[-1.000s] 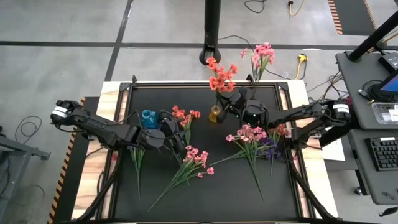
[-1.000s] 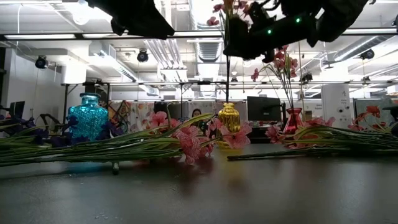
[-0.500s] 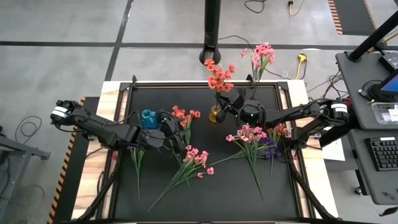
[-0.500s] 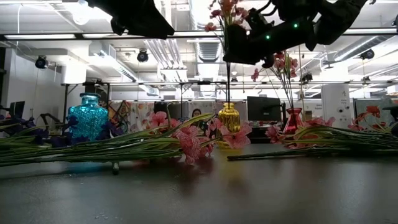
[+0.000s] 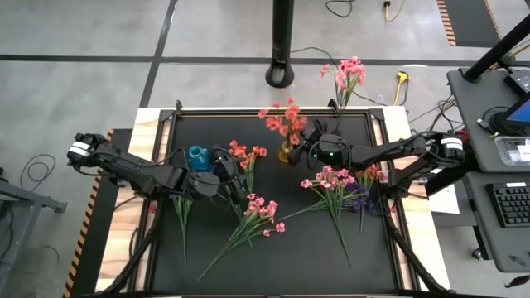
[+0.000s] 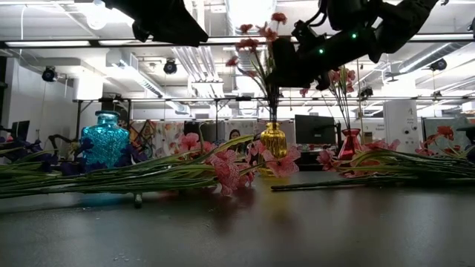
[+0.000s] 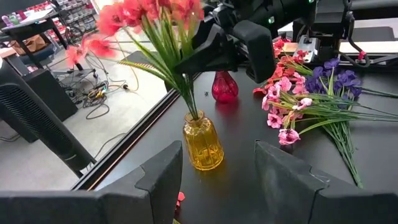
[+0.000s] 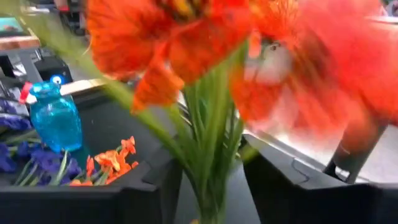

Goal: Sort flowers into vase by color
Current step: Put the bottom left orange flowers into the yellow flower vase, then put the left violet flowers into the blue flower vase

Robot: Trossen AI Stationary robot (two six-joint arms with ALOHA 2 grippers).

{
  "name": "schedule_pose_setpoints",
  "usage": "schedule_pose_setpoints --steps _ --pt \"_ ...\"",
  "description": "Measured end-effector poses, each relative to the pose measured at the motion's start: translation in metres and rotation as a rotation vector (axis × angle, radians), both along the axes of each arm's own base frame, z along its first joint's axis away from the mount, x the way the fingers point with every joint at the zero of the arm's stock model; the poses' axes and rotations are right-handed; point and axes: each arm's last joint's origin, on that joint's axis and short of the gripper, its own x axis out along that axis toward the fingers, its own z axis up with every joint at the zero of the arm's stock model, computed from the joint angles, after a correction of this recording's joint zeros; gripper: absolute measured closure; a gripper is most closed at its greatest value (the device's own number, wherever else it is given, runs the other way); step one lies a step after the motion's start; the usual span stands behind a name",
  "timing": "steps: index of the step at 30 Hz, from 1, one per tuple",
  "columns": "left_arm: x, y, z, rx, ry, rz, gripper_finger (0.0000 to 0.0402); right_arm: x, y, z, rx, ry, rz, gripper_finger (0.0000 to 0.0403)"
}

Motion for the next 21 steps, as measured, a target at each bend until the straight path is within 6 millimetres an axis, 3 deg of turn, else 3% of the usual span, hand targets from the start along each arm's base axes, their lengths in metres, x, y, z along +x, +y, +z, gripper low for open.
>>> schedule_pose_setpoints --steps 10,21 --pt "0.000 -0.001 0.000 -0.018 -0.005 -0.007 0.0219 -0.005 0.011 -0.005 0.030 0.117 0.034 0.0172" --pt "-0.001 -0.005 0.001 -0.192 -0.036 -0.087 0.0219 -0.030 0.039 0.005 0.138 0.215 0.089 0.0150"
